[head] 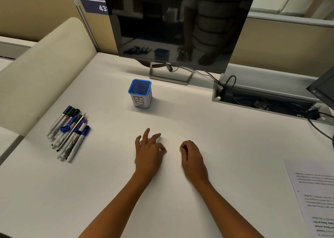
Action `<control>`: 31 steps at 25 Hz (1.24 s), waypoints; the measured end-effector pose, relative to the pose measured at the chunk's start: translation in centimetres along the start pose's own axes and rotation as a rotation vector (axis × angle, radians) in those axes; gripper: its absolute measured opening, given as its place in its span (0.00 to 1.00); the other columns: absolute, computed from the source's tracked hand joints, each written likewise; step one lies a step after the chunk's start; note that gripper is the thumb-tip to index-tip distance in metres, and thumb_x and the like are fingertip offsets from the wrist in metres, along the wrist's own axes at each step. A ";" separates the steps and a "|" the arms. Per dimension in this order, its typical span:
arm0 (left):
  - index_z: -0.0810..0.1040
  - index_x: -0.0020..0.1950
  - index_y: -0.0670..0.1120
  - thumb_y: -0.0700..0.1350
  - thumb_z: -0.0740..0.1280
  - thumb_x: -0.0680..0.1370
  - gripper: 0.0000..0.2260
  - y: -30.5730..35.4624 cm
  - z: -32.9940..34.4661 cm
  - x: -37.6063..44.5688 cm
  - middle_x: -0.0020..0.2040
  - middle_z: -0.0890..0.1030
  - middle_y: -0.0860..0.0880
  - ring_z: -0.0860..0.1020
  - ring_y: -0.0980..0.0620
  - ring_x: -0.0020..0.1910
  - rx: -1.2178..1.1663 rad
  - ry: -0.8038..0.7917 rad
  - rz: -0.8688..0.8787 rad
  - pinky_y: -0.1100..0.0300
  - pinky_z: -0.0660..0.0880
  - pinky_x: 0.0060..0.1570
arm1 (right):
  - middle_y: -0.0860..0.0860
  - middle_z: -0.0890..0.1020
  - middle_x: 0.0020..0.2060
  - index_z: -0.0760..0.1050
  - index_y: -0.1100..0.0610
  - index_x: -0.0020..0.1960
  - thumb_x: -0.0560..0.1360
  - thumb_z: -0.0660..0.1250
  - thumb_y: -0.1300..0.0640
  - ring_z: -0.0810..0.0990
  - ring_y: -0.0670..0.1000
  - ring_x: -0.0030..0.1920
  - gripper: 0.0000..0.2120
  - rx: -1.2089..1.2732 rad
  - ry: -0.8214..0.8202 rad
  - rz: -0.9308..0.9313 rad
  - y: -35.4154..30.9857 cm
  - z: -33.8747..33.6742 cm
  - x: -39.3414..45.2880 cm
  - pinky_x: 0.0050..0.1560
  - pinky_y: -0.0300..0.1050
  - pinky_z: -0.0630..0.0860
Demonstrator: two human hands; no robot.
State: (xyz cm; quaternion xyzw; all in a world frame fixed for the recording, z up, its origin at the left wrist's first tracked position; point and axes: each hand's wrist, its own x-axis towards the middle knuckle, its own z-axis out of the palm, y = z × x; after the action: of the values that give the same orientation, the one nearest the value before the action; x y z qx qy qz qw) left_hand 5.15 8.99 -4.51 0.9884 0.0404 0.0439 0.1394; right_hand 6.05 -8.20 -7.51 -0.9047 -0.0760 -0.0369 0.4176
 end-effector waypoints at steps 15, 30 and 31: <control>0.79 0.46 0.49 0.40 0.64 0.76 0.06 -0.9 -1.3 1.9 0.64 0.77 0.50 0.65 0.42 0.71 -0.216 -0.015 0.055 0.43 0.56 0.70 | 0.44 0.77 0.42 0.71 0.52 0.47 0.80 0.61 0.60 0.77 0.46 0.43 0.05 0.096 0.001 0.043 -0.2 -0.5 0.2 0.43 0.33 0.72; 0.76 0.57 0.51 0.49 0.61 0.83 0.06 -4.6 -6.6 6.8 0.55 0.74 0.62 0.69 0.52 0.66 -0.958 0.219 -0.487 0.71 0.64 0.49 | 0.54 0.83 0.55 0.79 0.58 0.56 0.78 0.67 0.60 0.81 0.49 0.54 0.07 0.276 -0.095 -0.020 -14.6 3.5 20.7 0.50 0.35 0.76; 0.75 0.57 0.52 0.49 0.61 0.83 0.06 -4.7 -6.5 7.0 0.56 0.74 0.60 0.68 0.52 0.67 -0.968 0.226 -0.508 0.71 0.64 0.49 | 0.54 0.83 0.56 0.79 0.58 0.57 0.79 0.65 0.60 0.81 0.51 0.56 0.08 0.240 -0.107 -0.015 -14.9 3.9 21.3 0.52 0.39 0.77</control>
State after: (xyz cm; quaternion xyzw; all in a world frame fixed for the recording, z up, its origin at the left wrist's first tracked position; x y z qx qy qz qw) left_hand 11.12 15.90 0.90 0.7601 0.2672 0.1284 0.5783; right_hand 24.58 6.60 3.88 -0.8484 -0.1087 0.0179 0.5178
